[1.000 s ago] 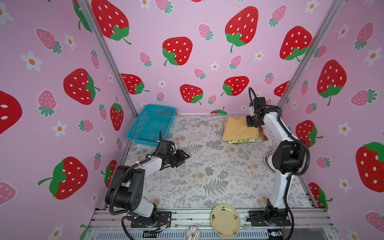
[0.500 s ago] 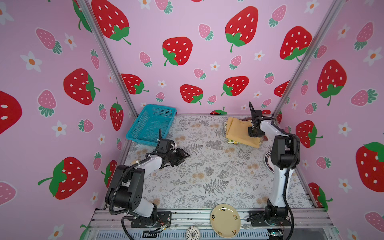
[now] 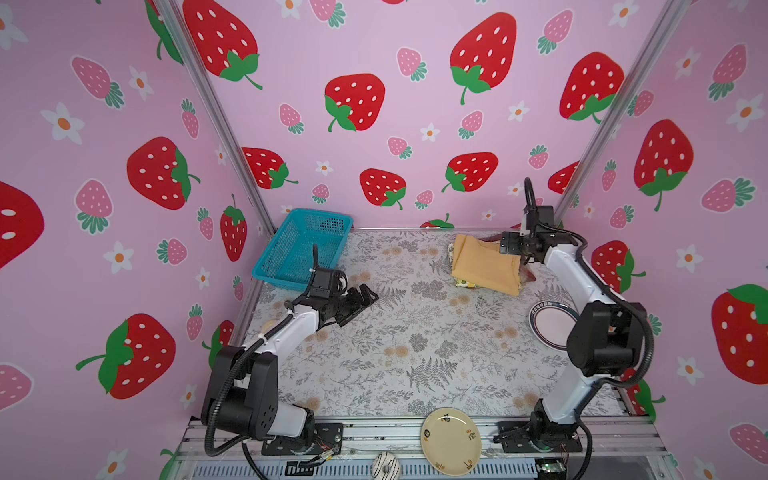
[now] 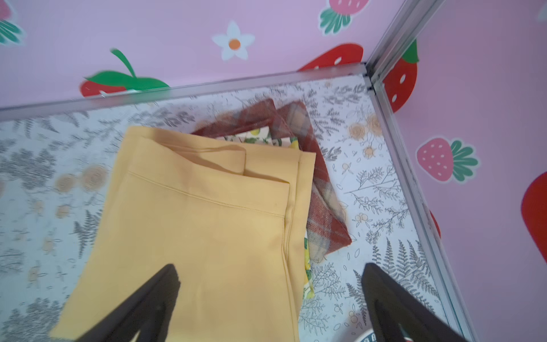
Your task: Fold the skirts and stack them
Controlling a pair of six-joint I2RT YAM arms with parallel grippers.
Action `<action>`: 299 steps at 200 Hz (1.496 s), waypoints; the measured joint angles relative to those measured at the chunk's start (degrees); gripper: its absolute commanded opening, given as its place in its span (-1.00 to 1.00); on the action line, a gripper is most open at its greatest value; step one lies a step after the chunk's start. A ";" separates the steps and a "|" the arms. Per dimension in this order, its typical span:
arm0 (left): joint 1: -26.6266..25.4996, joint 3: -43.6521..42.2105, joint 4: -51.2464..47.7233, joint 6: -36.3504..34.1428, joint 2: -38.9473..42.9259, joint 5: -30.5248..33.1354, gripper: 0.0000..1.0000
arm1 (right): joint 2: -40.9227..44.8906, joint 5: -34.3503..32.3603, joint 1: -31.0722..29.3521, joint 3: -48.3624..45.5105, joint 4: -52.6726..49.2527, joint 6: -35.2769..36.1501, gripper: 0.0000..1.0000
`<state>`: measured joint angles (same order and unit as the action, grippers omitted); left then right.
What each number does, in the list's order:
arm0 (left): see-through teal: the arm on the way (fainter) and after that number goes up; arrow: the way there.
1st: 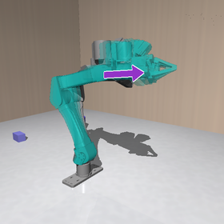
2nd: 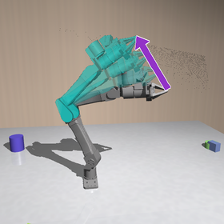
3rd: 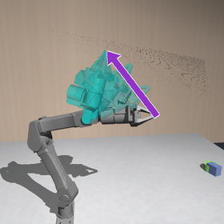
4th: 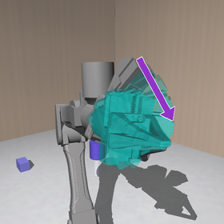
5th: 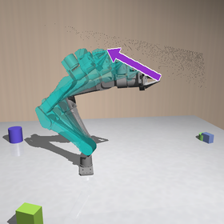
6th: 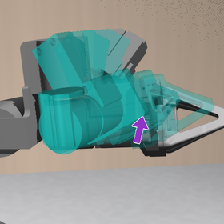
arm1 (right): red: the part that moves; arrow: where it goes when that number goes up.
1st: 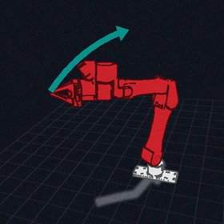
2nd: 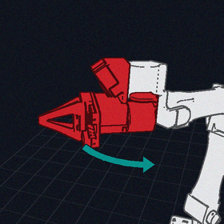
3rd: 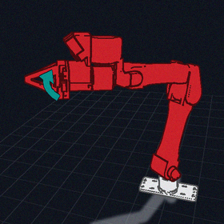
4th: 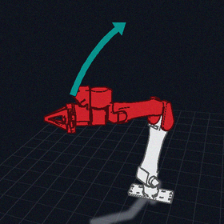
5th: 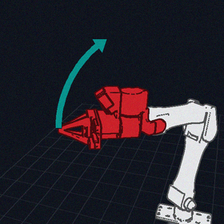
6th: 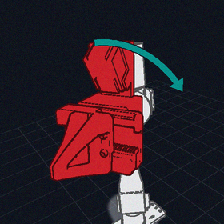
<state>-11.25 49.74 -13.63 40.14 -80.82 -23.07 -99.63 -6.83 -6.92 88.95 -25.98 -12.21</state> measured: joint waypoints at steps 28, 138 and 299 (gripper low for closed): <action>0.00 1.11 -2.10 -2.60 4.52 8.87 0.98 | 7.06 4.68 -0.59 -9.84 5.42 -1.40 0.99; 0.28 -23.89 20.26 -21.79 20.00 44.04 0.99 | 16.26 12.44 -2.82 -35.74 25.24 -5.97 0.99; 16.76 -29.16 54.14 -28.39 -1.53 34.73 0.99 | 18.99 4.17 -2.89 -46.93 35.52 -7.69 0.99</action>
<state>5.52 20.58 40.51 11.75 -82.35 11.66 -80.64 -2.66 -9.80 42.02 9.54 -19.90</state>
